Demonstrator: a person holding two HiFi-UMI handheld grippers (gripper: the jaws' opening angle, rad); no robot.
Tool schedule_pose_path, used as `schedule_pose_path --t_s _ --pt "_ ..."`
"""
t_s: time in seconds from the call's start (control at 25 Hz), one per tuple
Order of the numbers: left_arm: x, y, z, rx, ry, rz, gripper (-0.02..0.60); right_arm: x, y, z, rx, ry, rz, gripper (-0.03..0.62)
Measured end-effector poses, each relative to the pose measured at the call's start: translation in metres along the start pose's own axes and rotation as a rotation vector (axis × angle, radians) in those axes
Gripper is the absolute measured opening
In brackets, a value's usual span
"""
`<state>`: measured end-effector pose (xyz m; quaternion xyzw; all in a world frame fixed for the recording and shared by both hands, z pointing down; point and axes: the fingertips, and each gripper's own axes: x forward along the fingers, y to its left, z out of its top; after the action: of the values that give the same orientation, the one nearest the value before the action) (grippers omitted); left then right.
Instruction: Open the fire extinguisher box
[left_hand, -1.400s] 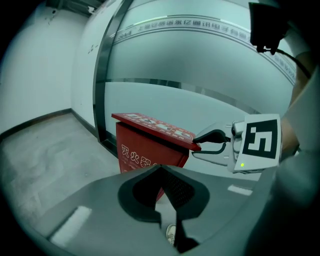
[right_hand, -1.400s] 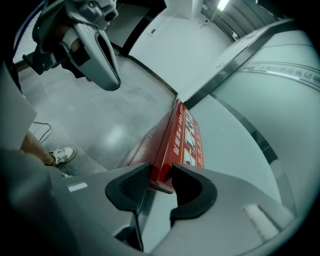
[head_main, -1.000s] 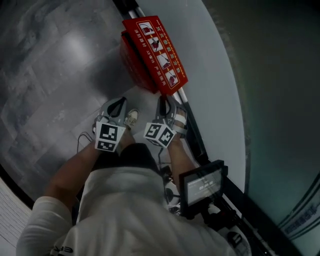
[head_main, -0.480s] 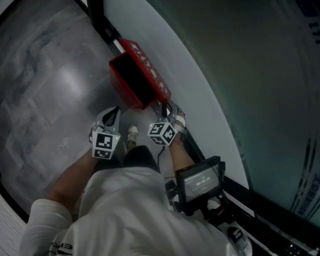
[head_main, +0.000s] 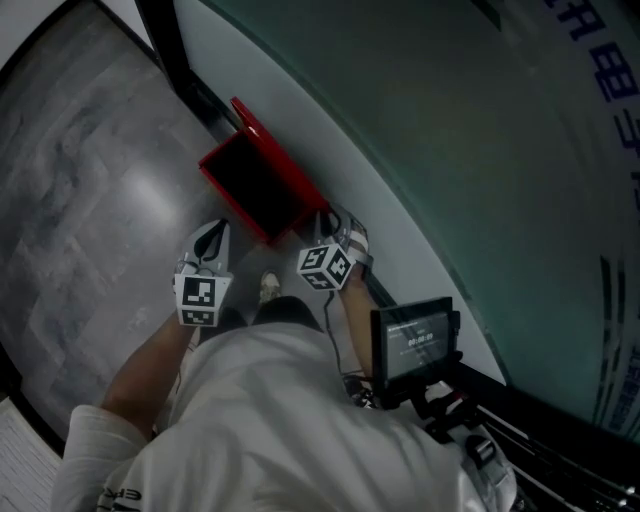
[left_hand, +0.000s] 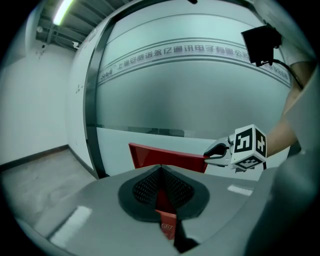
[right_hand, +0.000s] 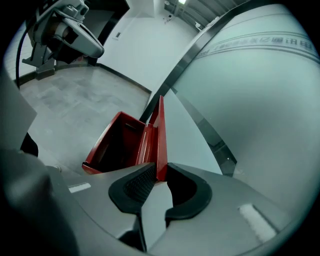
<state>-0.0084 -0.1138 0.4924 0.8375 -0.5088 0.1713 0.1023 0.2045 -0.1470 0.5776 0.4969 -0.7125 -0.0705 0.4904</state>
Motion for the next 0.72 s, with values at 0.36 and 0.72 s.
schedule_pose_path --t_s 0.36,0.72 --pt "0.021 -0.008 0.006 0.003 -0.004 -0.002 0.002 0.029 -0.028 -0.01 0.017 0.012 -0.019 0.087" --pt "0.036 -0.015 0.008 0.014 0.027 -0.017 0.003 0.05 -0.054 -0.024 0.065 0.061 -0.046 0.092"
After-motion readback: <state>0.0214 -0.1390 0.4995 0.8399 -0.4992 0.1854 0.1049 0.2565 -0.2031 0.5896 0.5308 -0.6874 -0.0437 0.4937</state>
